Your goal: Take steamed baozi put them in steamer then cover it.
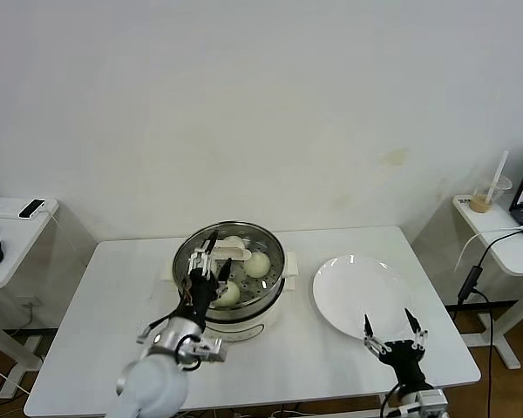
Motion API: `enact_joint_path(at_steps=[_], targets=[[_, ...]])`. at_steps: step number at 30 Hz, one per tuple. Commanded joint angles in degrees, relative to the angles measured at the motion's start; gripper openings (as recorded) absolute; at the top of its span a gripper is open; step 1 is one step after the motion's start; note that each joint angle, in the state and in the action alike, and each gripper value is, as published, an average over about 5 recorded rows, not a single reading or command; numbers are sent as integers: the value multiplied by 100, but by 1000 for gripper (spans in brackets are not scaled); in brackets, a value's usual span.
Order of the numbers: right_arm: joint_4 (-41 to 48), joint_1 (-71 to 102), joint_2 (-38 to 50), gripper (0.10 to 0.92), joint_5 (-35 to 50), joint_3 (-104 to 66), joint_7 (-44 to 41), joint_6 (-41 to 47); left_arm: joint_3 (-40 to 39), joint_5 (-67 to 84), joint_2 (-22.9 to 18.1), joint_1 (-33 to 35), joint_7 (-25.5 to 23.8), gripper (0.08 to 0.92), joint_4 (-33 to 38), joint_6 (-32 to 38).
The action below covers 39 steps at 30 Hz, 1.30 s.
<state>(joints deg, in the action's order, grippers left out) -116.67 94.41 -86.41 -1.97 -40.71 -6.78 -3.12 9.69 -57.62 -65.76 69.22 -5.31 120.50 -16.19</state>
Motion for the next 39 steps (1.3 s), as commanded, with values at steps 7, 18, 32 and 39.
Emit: enact_joint_path(at_steps=[7,18,32,39], targets=[[57,88,610,823,655,-1,-27,-61,2310,5458,-1180,2526,1959,823,392,1819],[85,107,537,823,607,122,14,17,2851,6406,-1145,2739,1739,823,299,2075],[-89,160,602,823,817,385,157,388,2992,6728,-1193,2931,1602,823,443,1865],[-233,196,699,823,937,604,256,566,3016,6570,-1232,2951,1584,823,404,1778]])
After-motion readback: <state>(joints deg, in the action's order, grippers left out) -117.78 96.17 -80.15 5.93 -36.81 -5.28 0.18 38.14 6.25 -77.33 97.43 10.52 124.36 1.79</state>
